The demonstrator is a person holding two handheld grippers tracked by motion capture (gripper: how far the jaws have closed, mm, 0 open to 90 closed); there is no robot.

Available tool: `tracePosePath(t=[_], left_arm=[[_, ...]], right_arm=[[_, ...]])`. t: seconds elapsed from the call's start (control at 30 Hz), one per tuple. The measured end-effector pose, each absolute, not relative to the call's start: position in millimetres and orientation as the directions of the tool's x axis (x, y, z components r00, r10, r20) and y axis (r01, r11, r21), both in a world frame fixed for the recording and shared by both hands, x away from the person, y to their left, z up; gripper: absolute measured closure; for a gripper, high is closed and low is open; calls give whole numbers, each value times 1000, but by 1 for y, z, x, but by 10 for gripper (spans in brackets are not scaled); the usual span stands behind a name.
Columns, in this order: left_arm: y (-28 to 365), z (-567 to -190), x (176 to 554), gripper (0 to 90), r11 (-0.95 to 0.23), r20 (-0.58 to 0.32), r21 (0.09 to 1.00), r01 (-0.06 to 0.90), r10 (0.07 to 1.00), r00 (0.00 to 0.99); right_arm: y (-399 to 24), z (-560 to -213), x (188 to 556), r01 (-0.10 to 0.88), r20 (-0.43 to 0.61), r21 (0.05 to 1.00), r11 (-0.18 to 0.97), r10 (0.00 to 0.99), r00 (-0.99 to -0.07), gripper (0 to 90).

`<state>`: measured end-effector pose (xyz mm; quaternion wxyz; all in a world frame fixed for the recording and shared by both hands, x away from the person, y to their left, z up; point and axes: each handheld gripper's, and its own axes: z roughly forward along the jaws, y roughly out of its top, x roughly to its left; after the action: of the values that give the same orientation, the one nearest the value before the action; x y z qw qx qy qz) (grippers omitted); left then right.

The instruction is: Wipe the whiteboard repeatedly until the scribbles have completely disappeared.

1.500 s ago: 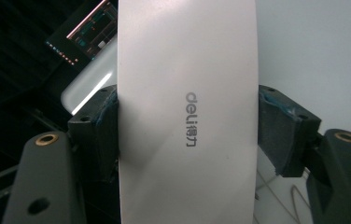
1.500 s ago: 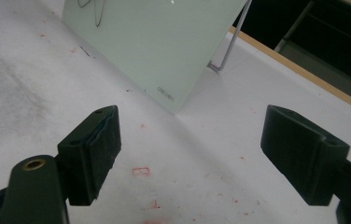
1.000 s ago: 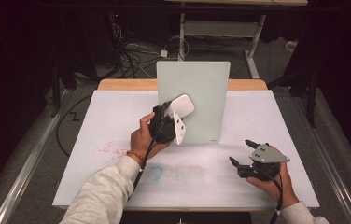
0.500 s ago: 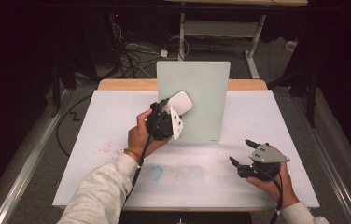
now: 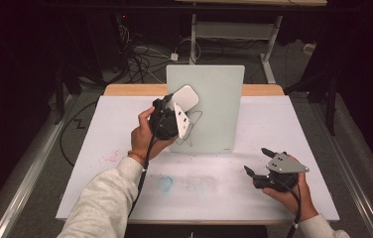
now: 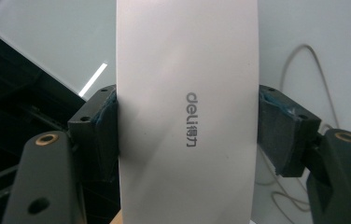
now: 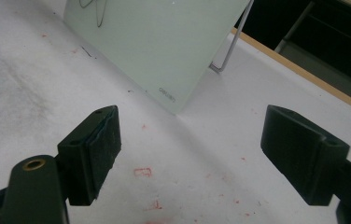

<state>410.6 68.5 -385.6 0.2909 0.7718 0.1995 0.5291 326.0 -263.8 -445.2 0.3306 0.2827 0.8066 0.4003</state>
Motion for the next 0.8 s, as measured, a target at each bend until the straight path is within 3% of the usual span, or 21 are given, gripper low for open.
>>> tracePosePath(t=[0.8], left_arm=[[61, -453, 385, 291, -830, 740, 558, 24, 510, 438]], right_arm=[[-262, -446, 326, 189, -312, 829, 525, 718, -622, 210]])
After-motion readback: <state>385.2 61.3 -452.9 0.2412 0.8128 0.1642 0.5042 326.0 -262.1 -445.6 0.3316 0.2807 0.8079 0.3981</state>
